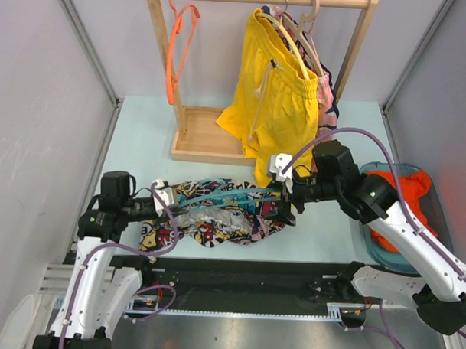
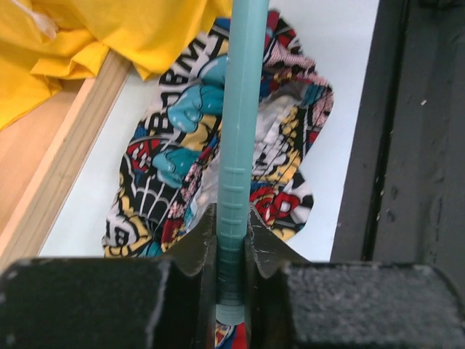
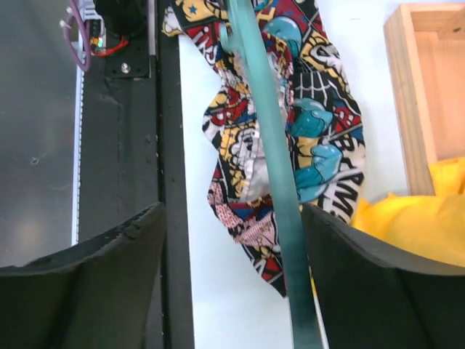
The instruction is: Place the shorts on the hanger
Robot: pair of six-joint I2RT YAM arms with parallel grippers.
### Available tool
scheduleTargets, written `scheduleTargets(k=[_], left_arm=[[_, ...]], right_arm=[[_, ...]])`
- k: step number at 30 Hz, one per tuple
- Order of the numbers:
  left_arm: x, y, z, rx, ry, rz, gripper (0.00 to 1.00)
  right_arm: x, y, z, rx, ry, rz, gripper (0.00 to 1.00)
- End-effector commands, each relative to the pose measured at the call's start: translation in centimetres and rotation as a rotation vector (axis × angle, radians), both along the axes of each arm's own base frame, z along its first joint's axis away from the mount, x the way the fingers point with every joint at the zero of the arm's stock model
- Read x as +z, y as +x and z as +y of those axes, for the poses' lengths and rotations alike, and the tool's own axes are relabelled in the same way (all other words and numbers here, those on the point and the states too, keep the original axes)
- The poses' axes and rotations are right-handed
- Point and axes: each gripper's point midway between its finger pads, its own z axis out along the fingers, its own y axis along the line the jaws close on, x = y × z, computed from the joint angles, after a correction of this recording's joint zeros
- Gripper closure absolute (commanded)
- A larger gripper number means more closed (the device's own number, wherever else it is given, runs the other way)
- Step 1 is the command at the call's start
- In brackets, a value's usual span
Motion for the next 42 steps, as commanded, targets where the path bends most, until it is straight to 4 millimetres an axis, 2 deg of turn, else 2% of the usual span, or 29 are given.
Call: scheduleTargets(k=[1,6,8,12,18,20,21,22,23,24,25,27,28,29,32,35,39,40,42], left_arm=[[0.6,0.4,0.2,-0.047,0.080,-0.108,0.99],[-0.3,0.5,-0.1,-0.081,0.130,-0.074,1.00],[-0.5,0.9,0.0,-0.077,0.152,-0.076,1.00],[-0.6,1.1,-0.4,-0.088,0.165,-0.080,1.00],[-0.9,1.1,-0.7,-0.099,0.173,-0.063,1.00],[-0.9,1.0,-0.8,-0.099,0.178,-0.063,1.00],[-0.9,1.0,-0.8,-0.098,0.176,-0.058,0.99],[-1.1,1.0,-0.7,-0.094,0.180,-0.048,0.99],[-1.0,1.0,-0.7,-0.088,0.179,-0.040,0.87],[-1.2,1.2,-0.5,-0.068,0.191,-0.029,0.77],[-1.4,1.4,-0.3,-0.043,0.196,-0.002,0.58],[-2.1,2.3,0.5,0.026,0.231,0.045,0.49],[-2.0,2.7,0.8,0.047,0.236,0.050,0.42],[-2.3,3.4,1.5,0.088,0.236,0.074,0.40],[-1.4,4.0,2.0,0.101,0.187,0.097,0.32],[-2.4,4.0,3.2,0.093,0.245,0.130,0.28],[-5.2,2.6,4.8,0.031,0.379,0.088,0.23],[-6.7,2.1,5.5,0.027,0.427,0.100,0.23],[-8.0,1.6,6.2,-0.008,0.484,0.075,0.22]], right_arm=[[1.8,0.3,2.4,0.025,0.095,0.017,0.16],[2.1,0.8,5.4,0.061,0.138,0.043,0.20],[1.8,1.1,6.5,0.080,0.139,0.048,0.25],[0.7,0.6,8.5,0.133,0.116,0.052,0.37],[-2.5,1.4,10.1,0.147,0.036,0.066,0.43],[-3.2,1.9,10.2,0.136,0.018,0.061,0.59],[-3.3,2.0,10.2,0.135,0.013,0.060,0.76],[-3.6,2.0,10.1,0.131,0.003,0.060,0.88],[-3.6,2.0,9.9,0.130,-0.002,0.052,1.00],[-3.4,2.0,9.7,0.123,-0.004,0.046,1.00],[-3.7,2.1,9.2,0.109,-0.024,0.048,1.00],[-3.6,2.2,8.2,0.087,-0.047,0.030,1.00],[-4.3,1.9,7.4,0.083,-0.084,0.047,1.00],[-4.5,1.6,7.0,0.084,-0.098,0.042,1.00],[-5.8,1.5,5.8,0.058,-0.152,0.042,1.00],[-6.4,1.8,5.5,0.038,-0.170,0.021,1.00],[-6.8,2.4,6.3,0.034,-0.175,-0.019,1.00],[-7.2,2.4,6.6,0.037,-0.185,-0.018,1.00],[-7.7,2.6,7.1,0.038,-0.194,-0.022,1.00]])
